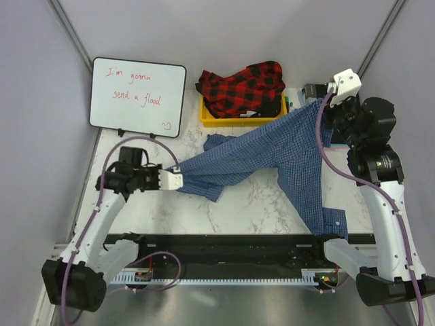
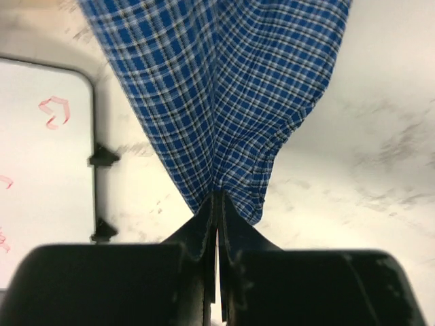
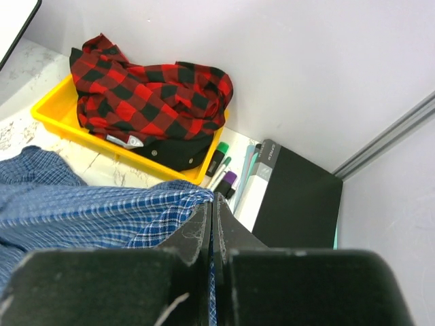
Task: Fold and stack the long sleeve shirts
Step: Flatten the shirt out
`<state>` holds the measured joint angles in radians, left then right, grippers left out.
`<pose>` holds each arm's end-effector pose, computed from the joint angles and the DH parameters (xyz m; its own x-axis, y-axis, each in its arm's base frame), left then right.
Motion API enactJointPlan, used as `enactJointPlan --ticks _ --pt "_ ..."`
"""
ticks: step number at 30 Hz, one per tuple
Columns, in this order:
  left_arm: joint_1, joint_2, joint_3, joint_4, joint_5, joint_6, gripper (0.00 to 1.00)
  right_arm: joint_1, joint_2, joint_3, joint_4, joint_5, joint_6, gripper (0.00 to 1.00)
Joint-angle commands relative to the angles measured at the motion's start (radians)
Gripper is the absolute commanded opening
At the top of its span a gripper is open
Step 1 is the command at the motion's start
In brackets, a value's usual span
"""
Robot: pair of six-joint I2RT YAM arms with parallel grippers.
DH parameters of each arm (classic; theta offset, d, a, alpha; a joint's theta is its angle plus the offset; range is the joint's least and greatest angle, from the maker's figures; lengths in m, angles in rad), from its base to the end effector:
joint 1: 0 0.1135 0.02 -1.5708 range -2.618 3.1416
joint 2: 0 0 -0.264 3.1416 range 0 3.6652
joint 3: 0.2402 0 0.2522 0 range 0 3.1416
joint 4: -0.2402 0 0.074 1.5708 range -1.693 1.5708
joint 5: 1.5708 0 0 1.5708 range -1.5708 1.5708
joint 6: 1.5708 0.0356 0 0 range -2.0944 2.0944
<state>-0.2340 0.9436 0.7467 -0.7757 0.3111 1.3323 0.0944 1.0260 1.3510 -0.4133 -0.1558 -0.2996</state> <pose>0.1704 -0.0518 0.2490 0.1875 0.9063 -0.3788 0.8728 0.0231 0.4875 0.2035 0.0248 0.4647 -0.0110 -0.2939 -0.9558 -0.2619 0.9233 -0.2809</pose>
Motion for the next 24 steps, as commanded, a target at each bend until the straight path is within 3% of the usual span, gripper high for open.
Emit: enactJointPlan --ticks 1,6,10,14,16,19,21,24 --pt "0.27 0.171 0.21 -0.166 0.248 0.297 0.02 -0.004 -0.053 -0.033 -0.044 0.001 -0.012 0.0" --pt "0.352 0.372 0.368 -0.162 0.351 0.283 0.05 -0.005 -0.032 -0.144 -0.055 -0.068 0.011 0.0" --pt "0.314 0.365 0.304 -0.163 0.422 0.335 0.14 -0.004 0.016 -0.226 -0.025 -0.09 0.019 0.0" --pt "0.285 0.301 0.2 -0.162 0.401 0.352 0.43 -0.005 0.025 -0.305 0.004 -0.087 -0.005 0.0" --pt "0.286 0.296 0.197 -0.162 0.405 0.285 0.5 -0.005 0.017 -0.342 0.013 -0.087 -0.015 0.0" --pt "0.285 0.319 0.223 -0.149 0.417 0.153 0.79 -0.004 0.006 -0.357 0.014 -0.083 -0.022 0.0" --pt "0.285 0.339 0.249 -0.128 0.421 0.025 0.83 -0.005 0.008 -0.357 0.013 -0.077 -0.024 0.0" --pt "0.277 0.315 0.232 -0.109 0.448 -0.01 0.81 -0.004 0.011 -0.355 0.013 -0.062 -0.032 0.0"
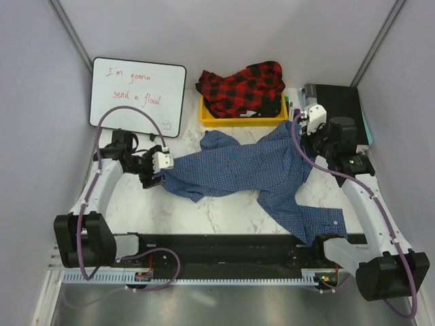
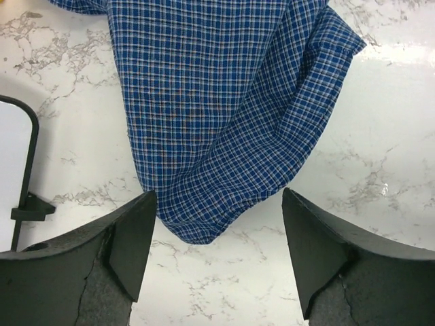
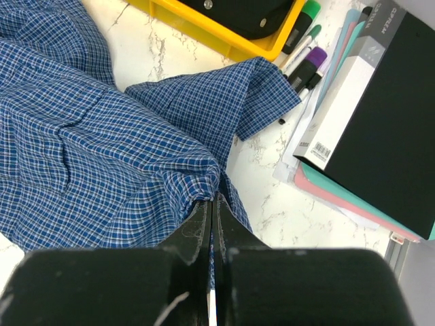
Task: Fold and stack the long sleeve shirts
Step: Flatten the shirt out
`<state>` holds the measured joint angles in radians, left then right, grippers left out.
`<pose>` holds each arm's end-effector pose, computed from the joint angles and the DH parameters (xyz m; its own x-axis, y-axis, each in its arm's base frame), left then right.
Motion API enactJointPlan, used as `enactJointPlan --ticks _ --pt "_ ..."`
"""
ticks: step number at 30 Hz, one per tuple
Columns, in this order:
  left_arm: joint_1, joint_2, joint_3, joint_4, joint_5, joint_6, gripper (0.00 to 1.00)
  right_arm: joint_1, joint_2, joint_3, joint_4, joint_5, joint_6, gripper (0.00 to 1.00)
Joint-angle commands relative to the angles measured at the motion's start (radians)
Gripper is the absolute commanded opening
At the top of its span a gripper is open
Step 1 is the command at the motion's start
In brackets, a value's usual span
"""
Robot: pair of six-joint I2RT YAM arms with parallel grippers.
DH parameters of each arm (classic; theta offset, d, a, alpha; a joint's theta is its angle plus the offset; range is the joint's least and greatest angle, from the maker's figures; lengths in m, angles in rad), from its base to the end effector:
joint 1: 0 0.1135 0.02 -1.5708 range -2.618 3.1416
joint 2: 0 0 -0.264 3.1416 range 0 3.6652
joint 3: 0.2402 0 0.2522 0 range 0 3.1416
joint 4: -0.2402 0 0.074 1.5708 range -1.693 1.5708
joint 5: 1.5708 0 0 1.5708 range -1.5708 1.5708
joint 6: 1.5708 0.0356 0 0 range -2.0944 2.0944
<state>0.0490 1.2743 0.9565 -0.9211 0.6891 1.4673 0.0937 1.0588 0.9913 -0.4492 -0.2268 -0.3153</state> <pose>0.2282 -0.0115 0.2505 0.0707 0.7721 -0.6316 0.9567 0.1267 0.2620 0.2318 0.0298 0.3333 -0.3790 -0.3391 -0.8610 -0.4242 0.8906 -0.1640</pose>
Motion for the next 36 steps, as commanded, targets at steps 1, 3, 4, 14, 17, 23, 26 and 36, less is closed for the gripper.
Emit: enactJointPlan --ticks 1,3,4,14,17,23,26,36 --pt "-0.021 -0.039 0.004 0.062 0.066 -0.147 0.79 -0.003 -0.016 0.004 0.049 0.012 -0.016 0.0" --pt "-0.111 -0.085 -0.064 0.123 0.015 -0.203 0.78 -0.003 -0.008 0.004 0.053 0.018 -0.015 0.0" --pt "-0.15 -0.134 -0.084 0.164 -0.003 -0.217 0.76 -0.003 0.001 0.003 0.056 0.023 -0.011 0.0" --pt "-0.612 -0.114 -0.275 0.361 -0.22 -0.331 0.74 -0.005 0.095 0.0 0.093 0.058 0.007 0.0" --pt "-0.658 -0.049 -0.283 0.419 -0.292 -0.369 0.72 -0.011 0.121 -0.009 0.102 0.049 -0.008 0.0" --pt "-0.66 0.014 -0.28 0.414 -0.39 -0.363 0.13 -0.043 0.259 0.044 0.078 0.026 -0.042 0.24" --pt "-0.661 -0.053 -0.312 0.363 -0.419 -0.354 0.02 -0.127 0.371 0.181 -0.034 -0.014 -0.089 0.51" --pt "-0.658 -0.202 -0.366 0.272 -0.402 -0.458 0.02 -0.364 0.382 0.339 -0.705 -0.437 -0.292 0.78"
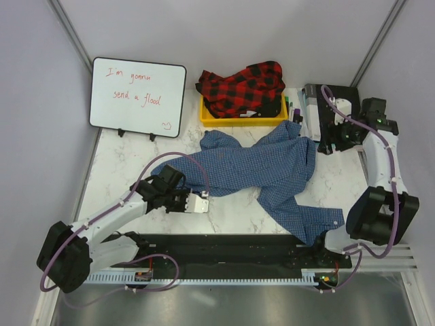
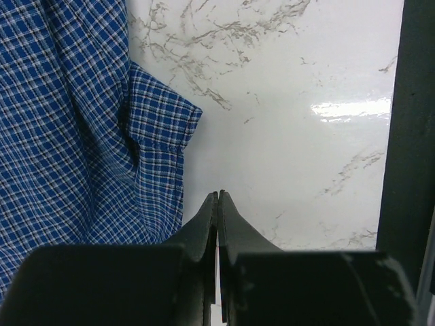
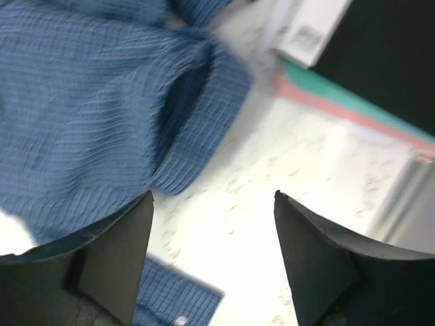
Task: Fold and stack the long sleeve shirts
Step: Flatten the shirt out
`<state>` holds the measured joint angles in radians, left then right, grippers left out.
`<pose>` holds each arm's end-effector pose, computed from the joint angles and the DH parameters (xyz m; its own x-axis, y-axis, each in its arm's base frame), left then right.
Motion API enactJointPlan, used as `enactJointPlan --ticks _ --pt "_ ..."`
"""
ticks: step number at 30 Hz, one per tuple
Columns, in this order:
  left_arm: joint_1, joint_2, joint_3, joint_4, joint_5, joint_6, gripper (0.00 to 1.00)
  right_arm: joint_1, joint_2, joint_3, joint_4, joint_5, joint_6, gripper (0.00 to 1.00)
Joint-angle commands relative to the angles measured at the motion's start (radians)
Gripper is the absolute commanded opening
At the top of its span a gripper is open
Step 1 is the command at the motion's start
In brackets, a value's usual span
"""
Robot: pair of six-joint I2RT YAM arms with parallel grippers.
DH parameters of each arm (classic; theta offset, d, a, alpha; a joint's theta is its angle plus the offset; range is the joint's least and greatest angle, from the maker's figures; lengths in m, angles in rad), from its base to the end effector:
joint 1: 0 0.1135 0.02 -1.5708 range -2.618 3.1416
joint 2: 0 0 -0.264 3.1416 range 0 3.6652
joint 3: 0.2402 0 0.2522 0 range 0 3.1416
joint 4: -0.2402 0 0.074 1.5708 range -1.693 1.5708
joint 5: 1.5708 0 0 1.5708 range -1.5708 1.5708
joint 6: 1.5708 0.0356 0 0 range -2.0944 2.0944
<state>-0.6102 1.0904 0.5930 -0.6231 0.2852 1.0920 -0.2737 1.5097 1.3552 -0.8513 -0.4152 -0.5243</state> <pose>0.1491 -0.1165 0.1861 0.2372 0.8734 -0.4253 0.9544 -0.1279 0.2696 0.3045 -0.0706 0.3086 -0.7237 -0.2726 -0.6340 -0.3729 0.9275 0.0269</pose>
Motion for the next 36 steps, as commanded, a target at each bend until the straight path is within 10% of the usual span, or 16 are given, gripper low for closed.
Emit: enactJointPlan --ticks 1,4,15,21,31,36 --pt "0.001 -0.018 0.002 -0.026 0.005 -0.095 0.02 0.004 -0.074 -0.062 -0.31 -0.269 -0.085 0.7" --pt "0.001 -0.017 0.017 -0.024 0.008 -0.121 0.02 -0.001 -0.045 -0.198 -0.292 -0.273 -0.101 0.56" --pt "0.001 -0.049 0.045 -0.05 0.04 -0.135 0.03 0.017 -0.001 -0.349 -0.35 -0.209 -0.504 0.61" --pt "-0.005 -0.205 0.087 -0.083 0.303 -0.107 0.08 0.039 -0.011 -0.406 -0.13 -0.211 -0.355 0.65" --pt "-0.003 -0.158 0.055 -0.009 0.197 -0.132 0.22 0.041 0.162 -0.354 0.006 -0.329 -0.235 0.71" --pt "0.009 -0.136 0.041 0.072 0.06 -0.227 0.23 0.037 0.124 -0.308 -0.06 -0.433 -0.256 0.3"
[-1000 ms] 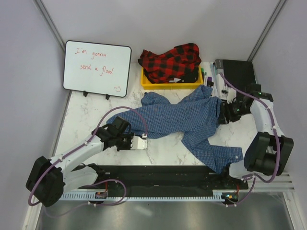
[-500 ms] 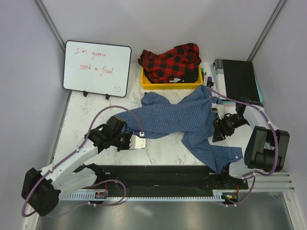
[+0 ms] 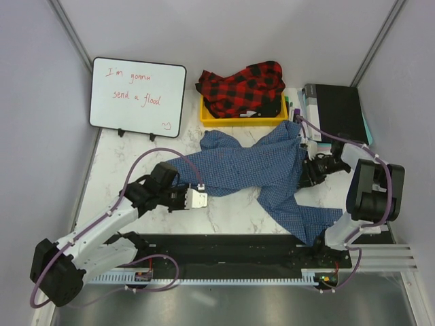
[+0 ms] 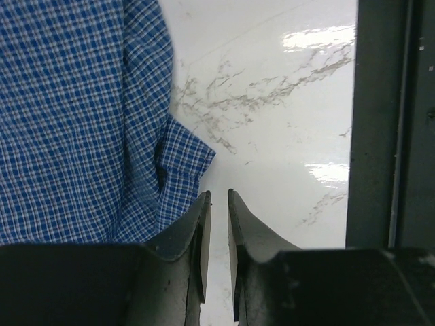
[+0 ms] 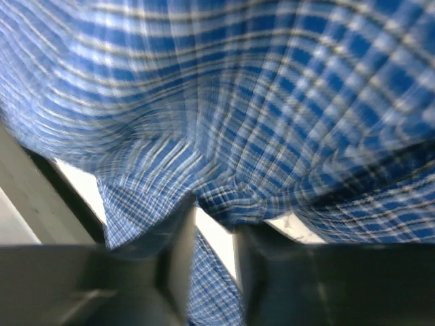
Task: Fold and stack the long sleeve shirts
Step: Flatten the shirt out
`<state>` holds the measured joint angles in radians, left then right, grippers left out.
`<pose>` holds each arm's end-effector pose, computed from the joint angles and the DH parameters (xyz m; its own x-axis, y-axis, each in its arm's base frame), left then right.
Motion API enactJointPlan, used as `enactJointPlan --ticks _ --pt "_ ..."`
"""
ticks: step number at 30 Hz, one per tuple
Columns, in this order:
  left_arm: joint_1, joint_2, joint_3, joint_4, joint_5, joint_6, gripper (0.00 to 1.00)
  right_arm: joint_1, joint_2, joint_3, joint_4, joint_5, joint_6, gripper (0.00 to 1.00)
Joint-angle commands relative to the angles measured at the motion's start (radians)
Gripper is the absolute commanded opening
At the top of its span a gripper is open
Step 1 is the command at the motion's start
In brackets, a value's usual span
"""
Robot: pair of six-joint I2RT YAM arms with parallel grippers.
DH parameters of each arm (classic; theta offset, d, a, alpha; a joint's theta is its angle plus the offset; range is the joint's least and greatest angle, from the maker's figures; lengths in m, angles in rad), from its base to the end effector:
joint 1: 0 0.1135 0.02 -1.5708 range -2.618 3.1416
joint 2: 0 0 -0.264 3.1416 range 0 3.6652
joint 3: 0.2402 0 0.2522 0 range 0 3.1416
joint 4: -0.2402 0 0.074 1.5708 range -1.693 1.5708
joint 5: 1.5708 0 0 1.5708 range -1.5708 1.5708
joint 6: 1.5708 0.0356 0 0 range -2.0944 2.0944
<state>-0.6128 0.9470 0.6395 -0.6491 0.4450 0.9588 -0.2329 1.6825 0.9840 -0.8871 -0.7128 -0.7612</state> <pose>0.1373 -0.1153 0.2241 0.2070 0.7576 -0.6190 0.9620 -0.0425 0.2696 0.2721 -0.0406 0.1634 -0.8313 -0.3391 -0.4403 -0.5378 0.6905 0.4836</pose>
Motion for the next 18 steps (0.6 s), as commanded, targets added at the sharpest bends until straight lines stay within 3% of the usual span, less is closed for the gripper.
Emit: enactJointPlan --ticks 1,3,8,10,12,16,18 --pt "0.019 0.007 -0.008 0.109 -0.104 -0.118 0.23 -0.005 -0.064 0.08 -0.048 -0.175 -0.036 0.2" --pt "0.051 -0.001 -0.015 0.117 -0.095 -0.137 0.24 -0.006 -0.125 0.094 -0.096 -0.204 -0.041 0.0" --pt "0.076 -0.028 -0.037 0.146 -0.086 -0.206 0.24 -0.009 -0.277 0.148 -0.119 -0.255 0.005 0.0" --pt "0.087 -0.03 -0.04 0.154 -0.083 -0.238 0.29 -0.02 -0.303 0.203 -0.136 -0.273 0.023 0.0" --pt "0.103 -0.027 -0.04 0.186 -0.092 -0.271 0.41 -0.029 -0.337 0.248 -0.161 -0.312 0.045 0.0" --pt "0.11 -0.017 -0.049 0.186 -0.019 -0.229 0.42 -0.031 -0.377 0.382 -0.086 -0.376 0.189 0.0" --pt "0.107 0.01 -0.064 0.187 0.014 -0.189 0.44 -0.031 -0.395 0.416 -0.005 -0.393 0.348 0.0"
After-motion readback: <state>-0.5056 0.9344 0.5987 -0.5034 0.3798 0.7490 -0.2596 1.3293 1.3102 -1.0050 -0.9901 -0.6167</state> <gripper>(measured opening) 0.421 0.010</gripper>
